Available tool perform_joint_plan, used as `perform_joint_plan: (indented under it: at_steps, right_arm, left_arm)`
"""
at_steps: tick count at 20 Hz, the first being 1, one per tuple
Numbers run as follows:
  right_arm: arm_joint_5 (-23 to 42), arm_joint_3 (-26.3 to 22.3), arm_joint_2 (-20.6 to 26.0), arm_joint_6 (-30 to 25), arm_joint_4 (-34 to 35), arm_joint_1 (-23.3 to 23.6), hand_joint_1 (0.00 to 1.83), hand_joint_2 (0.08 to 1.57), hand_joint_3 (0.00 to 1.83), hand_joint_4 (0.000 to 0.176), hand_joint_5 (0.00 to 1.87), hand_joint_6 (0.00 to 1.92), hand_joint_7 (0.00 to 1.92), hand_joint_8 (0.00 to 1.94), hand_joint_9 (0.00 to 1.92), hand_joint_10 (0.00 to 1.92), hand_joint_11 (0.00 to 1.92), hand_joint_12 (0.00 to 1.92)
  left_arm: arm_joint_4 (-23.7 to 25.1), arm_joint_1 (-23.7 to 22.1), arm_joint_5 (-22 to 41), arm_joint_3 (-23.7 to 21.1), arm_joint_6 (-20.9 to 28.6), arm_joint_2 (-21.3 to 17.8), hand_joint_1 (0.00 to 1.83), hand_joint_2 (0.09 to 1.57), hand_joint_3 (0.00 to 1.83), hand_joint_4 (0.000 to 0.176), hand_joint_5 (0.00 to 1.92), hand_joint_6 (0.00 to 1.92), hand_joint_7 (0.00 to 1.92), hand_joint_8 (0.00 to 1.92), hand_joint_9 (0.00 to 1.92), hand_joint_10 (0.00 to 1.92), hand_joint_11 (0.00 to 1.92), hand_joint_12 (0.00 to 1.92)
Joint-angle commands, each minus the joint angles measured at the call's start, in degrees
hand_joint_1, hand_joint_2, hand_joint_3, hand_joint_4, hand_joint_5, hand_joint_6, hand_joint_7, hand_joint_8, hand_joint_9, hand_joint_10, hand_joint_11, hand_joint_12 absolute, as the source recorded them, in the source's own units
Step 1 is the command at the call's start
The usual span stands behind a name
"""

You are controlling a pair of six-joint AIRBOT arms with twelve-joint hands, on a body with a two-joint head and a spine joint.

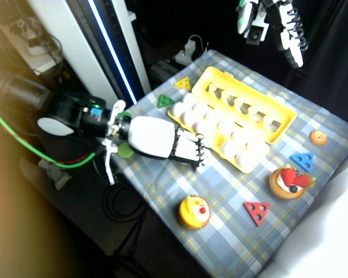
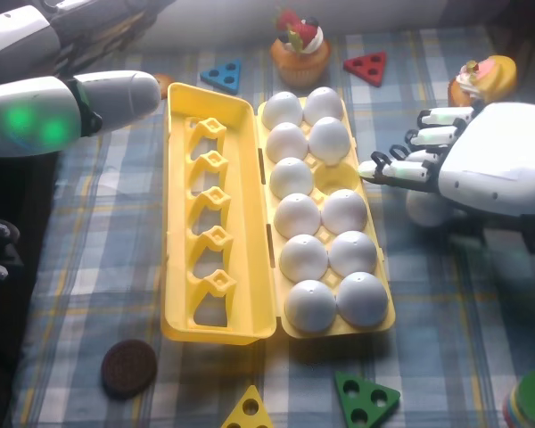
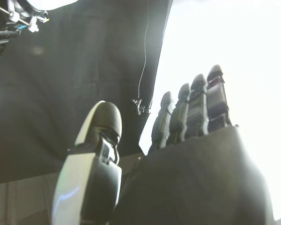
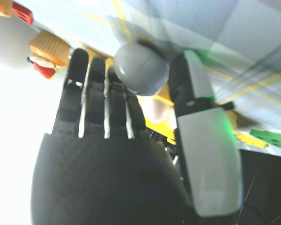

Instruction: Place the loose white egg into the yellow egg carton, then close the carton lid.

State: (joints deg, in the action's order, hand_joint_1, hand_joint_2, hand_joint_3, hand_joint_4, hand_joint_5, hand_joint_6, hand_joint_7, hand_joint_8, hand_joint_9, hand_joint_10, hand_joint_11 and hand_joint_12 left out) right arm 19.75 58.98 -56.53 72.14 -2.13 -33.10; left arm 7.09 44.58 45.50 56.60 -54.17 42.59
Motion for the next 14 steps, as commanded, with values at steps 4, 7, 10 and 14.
perform_joint_plan:
  at_steps: [4, 7, 10, 14]
  right_arm:
    - [1.1, 0.9, -0.7, 0.4, -0.6, 0.1, 1.24, 1.2, 0.01, 0.0, 0.73, 1.17, 0.91, 1.39, 1.17, 1.46, 1.16, 1.71]
    - [0.5, 2.1, -1.7, 0.4, -0.6, 0.1, 1.21, 1.25, 0.01, 0.0, 0.63, 1.3, 0.84, 1.49, 1.01, 1.52, 0.98, 1.81]
    - [0.7, 2.0, -1.6, 0.4, -1.1, 1.5, 1.11, 1.23, 0.0, 0.0, 0.78, 1.33, 1.25, 1.93, 1.55, 1.91, 1.69, 1.92]
    - [3.3, 0.5, -0.3, 0.4, -2.5, 3.7, 1.14, 1.35, 0.04, 0.0, 0.51, 1.47, 0.67, 1.85, 1.03, 1.92, 1.12, 1.92]
  left_arm:
    - [-1.5, -0.2, 6.7, 0.1, 0.3, 0.0, 0.42, 1.36, 0.0, 0.051, 0.09, 0.0, 0.0, 0.0, 0.0, 0.0, 0.0, 0.0]
    - [-1.5, -0.2, 6.6, 0.1, 0.3, 0.0, 0.43, 1.35, 0.0, 0.055, 0.09, 0.0, 0.0, 0.0, 0.0, 0.0, 0.0, 0.0]
    - [-1.4, -0.2, 6.6, 0.1, 0.3, 0.0, 0.45, 1.35, 0.0, 0.067, 0.08, 0.0, 0.0, 0.0, 0.0, 0.0, 0.0, 0.0]
    - [-1.4, -0.1, 6.6, 0.2, 0.3, 0.0, 0.49, 1.35, 0.0, 0.051, 0.1, 0.01, 0.0, 0.0, 0.0, 0.0, 0.0, 0.0]
